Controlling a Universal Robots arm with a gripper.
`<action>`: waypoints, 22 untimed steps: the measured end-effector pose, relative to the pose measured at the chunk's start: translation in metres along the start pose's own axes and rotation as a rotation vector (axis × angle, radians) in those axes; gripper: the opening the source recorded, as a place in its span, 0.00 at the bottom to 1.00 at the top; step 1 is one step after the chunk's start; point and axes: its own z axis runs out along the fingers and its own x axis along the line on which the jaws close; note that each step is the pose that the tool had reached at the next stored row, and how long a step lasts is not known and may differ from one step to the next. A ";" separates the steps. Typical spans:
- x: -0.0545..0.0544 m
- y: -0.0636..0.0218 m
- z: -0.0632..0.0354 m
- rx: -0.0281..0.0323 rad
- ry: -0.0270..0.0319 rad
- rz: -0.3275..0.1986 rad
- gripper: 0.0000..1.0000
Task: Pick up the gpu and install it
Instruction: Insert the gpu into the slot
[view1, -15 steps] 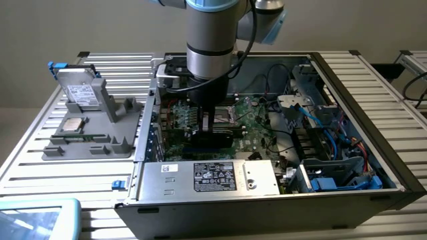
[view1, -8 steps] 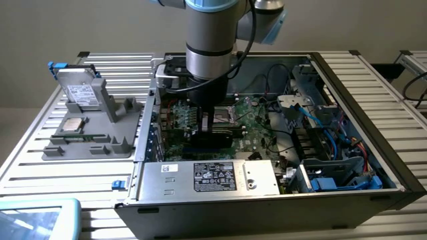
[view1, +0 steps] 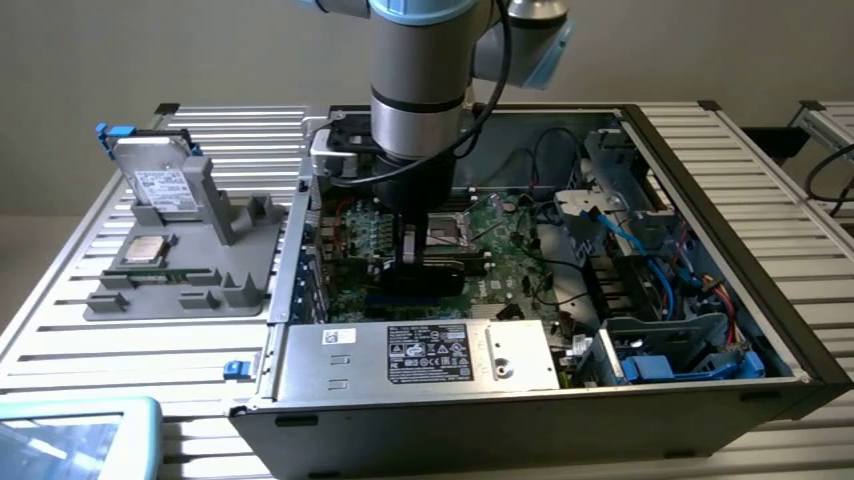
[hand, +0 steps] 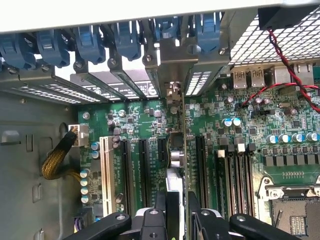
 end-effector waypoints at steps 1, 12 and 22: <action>0.000 0.0000 0.0001 0.0001 -0.0005 0.000 0.27; 0.000 0.0001 0.0002 0.0000 -0.0011 0.000 0.27; -0.004 0.0003 -0.0001 0.0004 -0.0005 0.000 0.27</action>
